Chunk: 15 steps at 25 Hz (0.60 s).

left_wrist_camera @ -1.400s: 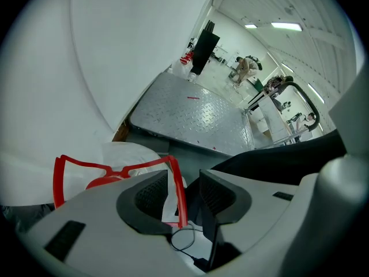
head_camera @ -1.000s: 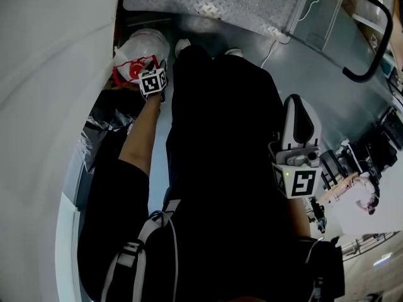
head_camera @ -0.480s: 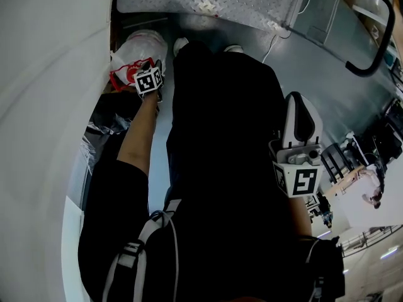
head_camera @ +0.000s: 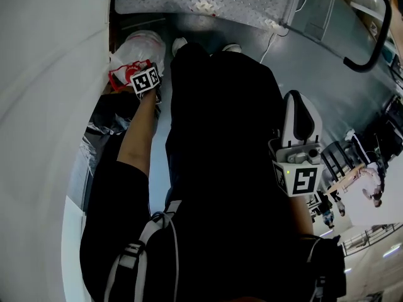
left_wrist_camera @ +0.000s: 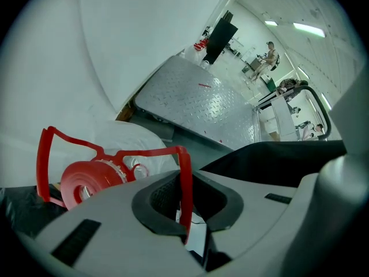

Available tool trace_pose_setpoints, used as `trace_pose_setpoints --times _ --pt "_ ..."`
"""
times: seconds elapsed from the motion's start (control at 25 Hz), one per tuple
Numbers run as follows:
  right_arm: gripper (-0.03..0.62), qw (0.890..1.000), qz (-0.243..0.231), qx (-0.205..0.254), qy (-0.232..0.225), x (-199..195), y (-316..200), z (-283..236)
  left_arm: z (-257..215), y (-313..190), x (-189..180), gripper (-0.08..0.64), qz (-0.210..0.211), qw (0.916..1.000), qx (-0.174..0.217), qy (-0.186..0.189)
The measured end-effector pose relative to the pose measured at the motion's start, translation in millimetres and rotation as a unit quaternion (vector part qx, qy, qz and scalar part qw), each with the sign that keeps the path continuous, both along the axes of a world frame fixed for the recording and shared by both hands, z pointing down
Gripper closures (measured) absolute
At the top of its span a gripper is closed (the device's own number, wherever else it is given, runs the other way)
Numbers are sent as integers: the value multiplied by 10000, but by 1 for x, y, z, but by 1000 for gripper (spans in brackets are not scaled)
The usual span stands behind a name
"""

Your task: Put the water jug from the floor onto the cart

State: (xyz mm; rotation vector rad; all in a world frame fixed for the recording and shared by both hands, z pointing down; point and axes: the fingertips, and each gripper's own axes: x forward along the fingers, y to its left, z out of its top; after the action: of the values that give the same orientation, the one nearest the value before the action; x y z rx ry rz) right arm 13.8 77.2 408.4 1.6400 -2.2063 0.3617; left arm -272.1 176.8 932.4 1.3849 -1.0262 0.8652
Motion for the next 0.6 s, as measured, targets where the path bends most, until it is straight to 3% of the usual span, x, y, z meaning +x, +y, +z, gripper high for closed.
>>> trace_pose_setpoints --times 0.4,0.6 --pt "574 9998 -53 -82 -194 -3 5 -19 -32 15 -26 511 -47 9996 -145 -234" --pt "574 9993 -129 -119 -329 -8 4 -28 -52 18 -53 509 -517 9982 -186 -240"
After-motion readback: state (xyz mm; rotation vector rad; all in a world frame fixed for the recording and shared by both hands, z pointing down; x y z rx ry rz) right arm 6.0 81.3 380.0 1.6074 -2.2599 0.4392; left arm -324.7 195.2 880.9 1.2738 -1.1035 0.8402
